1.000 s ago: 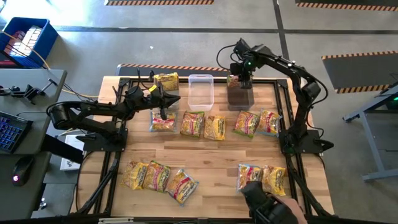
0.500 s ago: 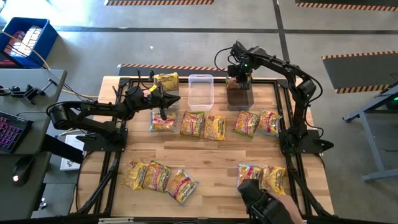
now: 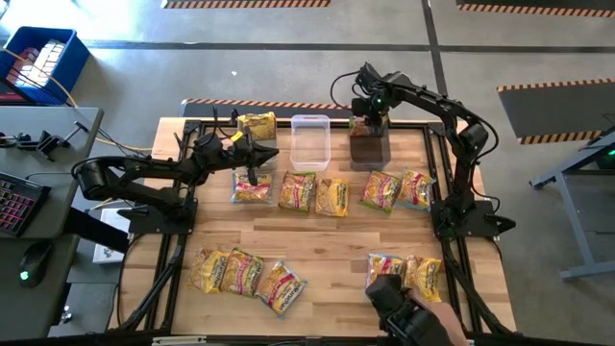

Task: Sort Maruchan noodles
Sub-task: Put the bottom middle green noodle pack into the transparent black bin, then put the middle blue noodle pack into the transparent white bin

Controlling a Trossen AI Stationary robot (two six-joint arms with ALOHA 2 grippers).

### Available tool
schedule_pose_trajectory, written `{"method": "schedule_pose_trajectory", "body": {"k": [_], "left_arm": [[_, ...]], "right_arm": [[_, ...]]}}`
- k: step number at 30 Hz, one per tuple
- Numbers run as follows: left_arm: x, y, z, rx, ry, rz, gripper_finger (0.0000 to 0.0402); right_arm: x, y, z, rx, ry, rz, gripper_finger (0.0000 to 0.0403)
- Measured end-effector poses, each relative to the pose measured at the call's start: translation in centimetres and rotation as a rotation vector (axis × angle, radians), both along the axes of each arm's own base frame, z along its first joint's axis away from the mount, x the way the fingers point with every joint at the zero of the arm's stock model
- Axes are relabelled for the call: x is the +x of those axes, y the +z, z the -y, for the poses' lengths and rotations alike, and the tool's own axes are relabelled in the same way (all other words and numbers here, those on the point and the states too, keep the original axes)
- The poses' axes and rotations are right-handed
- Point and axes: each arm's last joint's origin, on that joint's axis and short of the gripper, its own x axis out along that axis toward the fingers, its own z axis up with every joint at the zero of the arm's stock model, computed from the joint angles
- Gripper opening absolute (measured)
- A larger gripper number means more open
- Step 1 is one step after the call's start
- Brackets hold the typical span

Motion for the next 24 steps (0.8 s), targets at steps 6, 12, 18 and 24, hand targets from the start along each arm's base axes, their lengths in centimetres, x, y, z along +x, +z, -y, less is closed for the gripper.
{"method": "schedule_pose_trajectory", "body": {"k": [6, 12, 18, 24], "left_arm": [[0.0, 0.0, 0.0, -0.001, 0.000, -0.001, 0.0000], [0.0, -0.1, 0.0, 0.000, 0.000, -0.007, 0.0000], [0.0, -0.2, 0.0, 0.006, 0.001, -0.022, 0.0000], [0.0, -0.2, 0.0, 0.004, 0.000, -0.025, 0.0000]], "right_arm": [[0.1, 0.1, 0.1, -0.008, -0.019, 0.016, 0.0202], [0.0, 2.2, -0.9, -0.053, -0.013, 0.053, 0.0232], [-0.1, 6.1, -3.3, -0.172, -0.048, 0.093, 0.0229], [-0.4, 10.1, -6.6, -0.228, -0.097, 0.205, 0.0197]]}}
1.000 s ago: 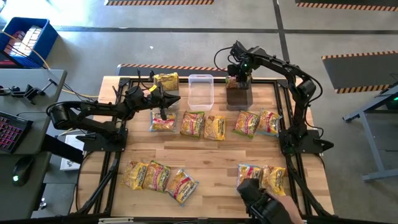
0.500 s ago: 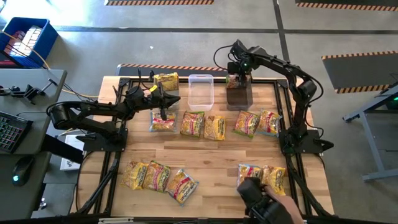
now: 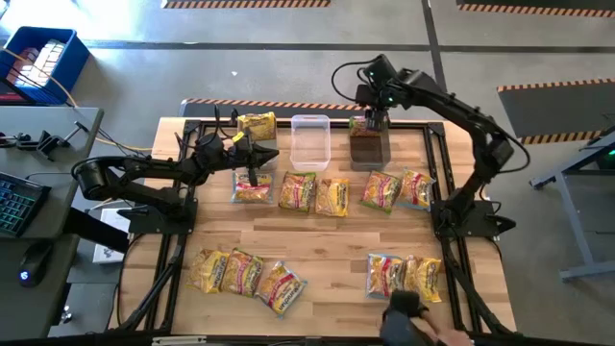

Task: Sort Maruchan noodles
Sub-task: Put the middle blue noodle pack into the transparent white bin

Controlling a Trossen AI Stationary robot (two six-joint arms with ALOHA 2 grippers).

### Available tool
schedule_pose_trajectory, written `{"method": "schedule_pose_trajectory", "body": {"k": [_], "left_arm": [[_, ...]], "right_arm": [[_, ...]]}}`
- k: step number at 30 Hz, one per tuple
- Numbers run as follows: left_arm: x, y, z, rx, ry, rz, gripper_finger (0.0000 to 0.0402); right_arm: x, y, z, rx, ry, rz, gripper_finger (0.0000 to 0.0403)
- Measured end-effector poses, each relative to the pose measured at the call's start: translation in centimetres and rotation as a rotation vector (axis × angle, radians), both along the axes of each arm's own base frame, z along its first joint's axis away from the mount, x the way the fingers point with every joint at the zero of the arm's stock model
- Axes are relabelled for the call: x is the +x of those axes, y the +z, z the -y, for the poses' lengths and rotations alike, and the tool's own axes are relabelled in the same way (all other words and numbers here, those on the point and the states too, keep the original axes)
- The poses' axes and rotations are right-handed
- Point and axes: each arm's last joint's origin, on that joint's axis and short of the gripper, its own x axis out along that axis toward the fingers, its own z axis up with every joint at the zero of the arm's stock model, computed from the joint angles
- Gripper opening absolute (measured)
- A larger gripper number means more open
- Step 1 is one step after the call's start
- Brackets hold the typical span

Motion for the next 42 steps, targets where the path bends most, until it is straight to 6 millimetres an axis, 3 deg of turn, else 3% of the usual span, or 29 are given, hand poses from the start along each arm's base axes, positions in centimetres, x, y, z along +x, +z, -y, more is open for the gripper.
{"method": "schedule_pose_trajectory", "body": {"k": [7, 11, 18, 25, 35, 42], "left_arm": [[0.0, -0.1, 0.0, -0.006, -0.001, -0.009, 0.0000], [0.0, -0.1, 0.0, -0.010, -0.001, -0.013, 0.0000], [0.0, -0.5, 0.0, -0.028, -0.012, -0.042, 0.0000], [-0.2, -1.3, 0.3, -0.099, -0.067, -0.127, 0.0000], [-1.5, -1.0, 1.2, -0.209, -0.055, -0.239, 0.0001], [-1.2, -1.0, 1.1, -0.213, -0.042, -0.233, 0.0001]], "right_arm": [[-1.0, 2.7, -2.7, 0.092, 0.046, 0.187, 0.0082], [-1.7, 1.0, -3.5, 0.105, 0.069, 0.216, 0.0012], [-2.0, -5.3, -5.6, 0.128, 0.051, 0.333, 0.0021], [-0.8, -9.1, -8.7, 0.110, 0.127, 0.530, 0.0002], [0.2, -10.4, -11.1, 0.122, 0.173, 0.543, 0.0004], [-0.9, -10.4, -13.3, 0.187, 0.084, 0.425, 0.0004]]}}
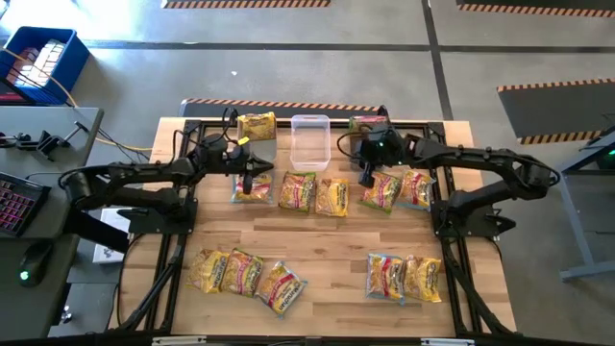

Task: Sort Maruchan noodles
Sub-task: Put the middle blue noodle pack into the transparent white bin

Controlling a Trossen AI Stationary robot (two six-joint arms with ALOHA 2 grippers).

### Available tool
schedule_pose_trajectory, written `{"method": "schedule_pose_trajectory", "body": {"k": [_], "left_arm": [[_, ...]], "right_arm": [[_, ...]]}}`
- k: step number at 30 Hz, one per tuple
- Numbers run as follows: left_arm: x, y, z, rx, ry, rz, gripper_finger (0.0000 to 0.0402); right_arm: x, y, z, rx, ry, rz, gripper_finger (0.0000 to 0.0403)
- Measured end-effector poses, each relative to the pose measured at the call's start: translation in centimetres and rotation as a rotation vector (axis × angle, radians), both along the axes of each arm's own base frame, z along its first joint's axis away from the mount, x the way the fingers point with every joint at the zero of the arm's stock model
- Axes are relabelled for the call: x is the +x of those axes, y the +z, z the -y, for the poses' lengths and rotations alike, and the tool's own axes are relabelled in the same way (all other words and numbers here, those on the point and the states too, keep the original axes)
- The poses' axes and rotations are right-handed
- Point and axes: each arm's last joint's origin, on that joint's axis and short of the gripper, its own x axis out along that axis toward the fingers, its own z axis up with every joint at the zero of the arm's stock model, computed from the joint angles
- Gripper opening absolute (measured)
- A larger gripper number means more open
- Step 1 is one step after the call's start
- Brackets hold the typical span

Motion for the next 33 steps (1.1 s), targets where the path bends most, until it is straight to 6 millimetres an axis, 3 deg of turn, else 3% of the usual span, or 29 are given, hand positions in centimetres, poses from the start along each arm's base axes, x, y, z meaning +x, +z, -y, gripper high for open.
{"method": "schedule_pose_trajectory", "body": {"k": [4, 8, 10, 13, 18, 26, 33], "left_arm": [[0.9, -0.5, 0.1, 0.013, -0.024, 0.022, 0.0001], [2.1, -1.6, 0.3, 0.019, -0.059, 0.032, 0.0001], [2.7, -2.0, 0.3, 0.030, -0.072, 0.052, 0.0001], [3.4, -2.6, 0.3, 0.043, -0.083, 0.080, 0.0001], [4.7, -3.0, 0.0, 0.040, -0.106, 0.080, 0.0000], [5.8, -3.1, 0.4, 0.037, -0.140, 0.079, 0.0000], [5.8, -3.1, 0.5, 0.037, -0.144, 0.078, 0.0000]], "right_arm": [[-0.9, 0.3, -2.6, 0.027, -0.062, -0.083, 0.0004], [-3.2, -0.1, -4.6, 0.232, -0.248, -0.223, 0.0004], [-4.5, -0.4, -4.9, 0.330, -0.421, -0.296, 0.0004], [-6.0, -0.9, -5.0, 0.346, -0.679, -0.387, 0.0004], [-6.8, -2.0, -4.6, 0.355, -0.921, -0.459, 0.0004], [-8.0, -6.6, -4.4, 0.362, -1.095, -0.641, 0.0004], [-7.6, -6.6, -5.7, 0.407, -1.030, -0.708, 0.0005]]}}
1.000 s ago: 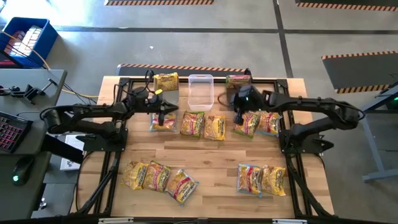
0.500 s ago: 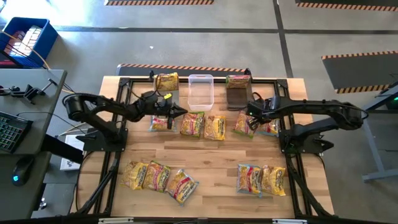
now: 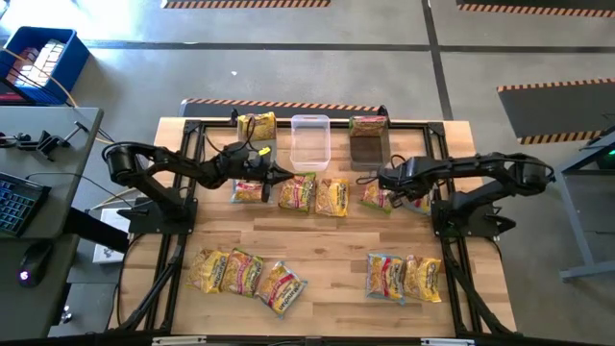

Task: Sort Maruchan noodles
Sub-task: Put the middle blue noodle pack into the transparent white bin

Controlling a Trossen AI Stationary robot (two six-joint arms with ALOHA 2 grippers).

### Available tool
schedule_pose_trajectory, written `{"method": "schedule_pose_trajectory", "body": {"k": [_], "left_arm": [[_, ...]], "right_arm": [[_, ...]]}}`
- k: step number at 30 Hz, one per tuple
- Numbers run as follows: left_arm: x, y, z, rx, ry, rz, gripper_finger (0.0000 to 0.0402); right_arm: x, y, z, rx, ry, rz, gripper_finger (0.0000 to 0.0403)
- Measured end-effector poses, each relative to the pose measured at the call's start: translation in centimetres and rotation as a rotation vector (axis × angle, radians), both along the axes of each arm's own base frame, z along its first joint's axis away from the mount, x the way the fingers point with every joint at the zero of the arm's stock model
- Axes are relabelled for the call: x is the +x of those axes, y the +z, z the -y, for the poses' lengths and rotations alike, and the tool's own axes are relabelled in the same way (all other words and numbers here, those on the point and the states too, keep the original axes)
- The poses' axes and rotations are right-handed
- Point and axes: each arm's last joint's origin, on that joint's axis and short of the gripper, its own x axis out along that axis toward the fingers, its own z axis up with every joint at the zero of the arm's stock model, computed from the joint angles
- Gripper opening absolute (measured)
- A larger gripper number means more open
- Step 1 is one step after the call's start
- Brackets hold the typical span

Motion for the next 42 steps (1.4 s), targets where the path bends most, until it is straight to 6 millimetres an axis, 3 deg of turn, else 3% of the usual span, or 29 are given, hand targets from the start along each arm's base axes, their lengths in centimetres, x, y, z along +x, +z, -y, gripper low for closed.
{"method": "schedule_pose_trajectory", "body": {"k": [9, 14, 19, 24, 30, 35, 42], "left_arm": [[0.0, 0.0, 0.0, 0.001, 0.000, -0.001, 0.0000], [0.0, 0.0, 0.0, 0.001, 0.000, -0.001, 0.0000], [0.0, 0.0, 0.0, 0.001, 0.000, -0.001, 0.0000], [0.0, 0.0, 0.0, 0.001, 0.000, -0.002, 0.0000], [0.0, 0.0, 0.0, 0.008, -0.003, -0.002, 0.0000], [0.0, -0.1, 0.0, 0.006, -0.003, -0.006, 0.0000], [0.0, -0.1, 0.0, 0.005, -0.003, -0.007, 0.0000]], "right_arm": [[1.4, 0.7, -3.7, 0.316, 0.214, 0.091, 0.0004], [2.6, 0.8, -6.2, 0.404, 0.321, 0.205, 0.0004], [2.4, 3.3, -7.9, 0.354, 0.253, 0.095, 0.0004], [1.9, 4.8, -7.9, 0.222, 0.012, 0.015, 0.0004], [1.3, 2.0, -7.4, 0.227, -0.077, 0.027, 0.0004], [2.3, 0.5, -7.2, 0.204, 0.044, 0.183, 0.0004], [6.0, 1.0, -7.3, 0.128, 0.410, 0.545, 0.0004]]}}
